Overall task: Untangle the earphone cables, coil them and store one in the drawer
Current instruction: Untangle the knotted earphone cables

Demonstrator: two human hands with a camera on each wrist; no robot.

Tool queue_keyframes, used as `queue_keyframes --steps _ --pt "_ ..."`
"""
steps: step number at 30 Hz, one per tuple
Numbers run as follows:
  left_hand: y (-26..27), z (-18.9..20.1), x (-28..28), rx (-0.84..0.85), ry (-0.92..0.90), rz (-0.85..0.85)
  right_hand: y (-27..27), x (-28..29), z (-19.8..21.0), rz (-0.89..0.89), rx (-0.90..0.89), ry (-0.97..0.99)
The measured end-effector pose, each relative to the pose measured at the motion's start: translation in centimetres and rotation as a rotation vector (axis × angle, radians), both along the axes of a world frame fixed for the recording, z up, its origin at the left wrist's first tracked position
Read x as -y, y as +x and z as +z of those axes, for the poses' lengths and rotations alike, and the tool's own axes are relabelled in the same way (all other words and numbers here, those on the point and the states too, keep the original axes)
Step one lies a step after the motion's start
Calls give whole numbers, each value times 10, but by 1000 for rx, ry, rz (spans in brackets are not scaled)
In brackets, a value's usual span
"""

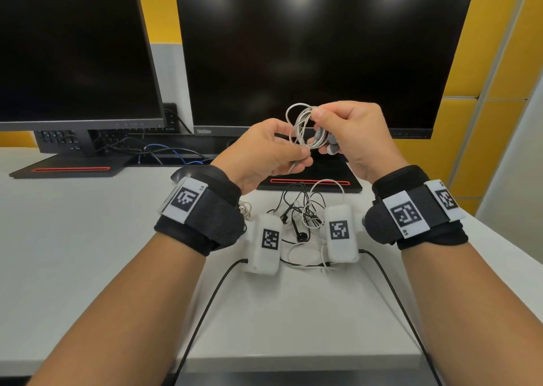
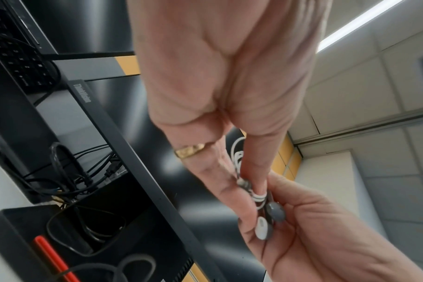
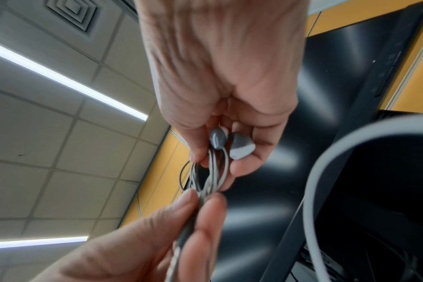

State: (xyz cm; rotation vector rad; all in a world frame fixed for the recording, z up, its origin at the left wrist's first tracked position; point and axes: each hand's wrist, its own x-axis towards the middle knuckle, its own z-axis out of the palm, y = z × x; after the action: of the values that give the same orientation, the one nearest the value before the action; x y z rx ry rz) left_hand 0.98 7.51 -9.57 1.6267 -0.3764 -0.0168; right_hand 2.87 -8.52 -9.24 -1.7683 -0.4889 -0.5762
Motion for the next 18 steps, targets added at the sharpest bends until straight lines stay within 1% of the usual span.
queue_keyframes --steps 3,7,8,9,11,12,14,15,17,18 --pt "-2 1 -2 10 87 -46 1 1 1 -2 6 94" --pt "-2 -1 -1 7 260 -66 2 5 4 -23 15 183" --pt "-2 -1 -1 46 313 -32 2 7 4 -26 16 197" --pt "-1 -1 -1 105 366 37 2 8 4 -28 15 206" --pt "4 -3 -3 239 400 226 3 9 4 -23 -9 209" --pt "7 -4 -4 294 362 312 2 9 5 -2 -39 205" --pt "12 -5 -7 357 205 423 1 9 5 79 -121 182" --pt "13 -5 -8 362 104 441 1 8 5 127 -159 163" --pt "13 -3 -6 352 -108 421 0 8 5 211 -211 95" --pt "13 -2 -6 345 -186 411 -1 7 4 235 -228 48"
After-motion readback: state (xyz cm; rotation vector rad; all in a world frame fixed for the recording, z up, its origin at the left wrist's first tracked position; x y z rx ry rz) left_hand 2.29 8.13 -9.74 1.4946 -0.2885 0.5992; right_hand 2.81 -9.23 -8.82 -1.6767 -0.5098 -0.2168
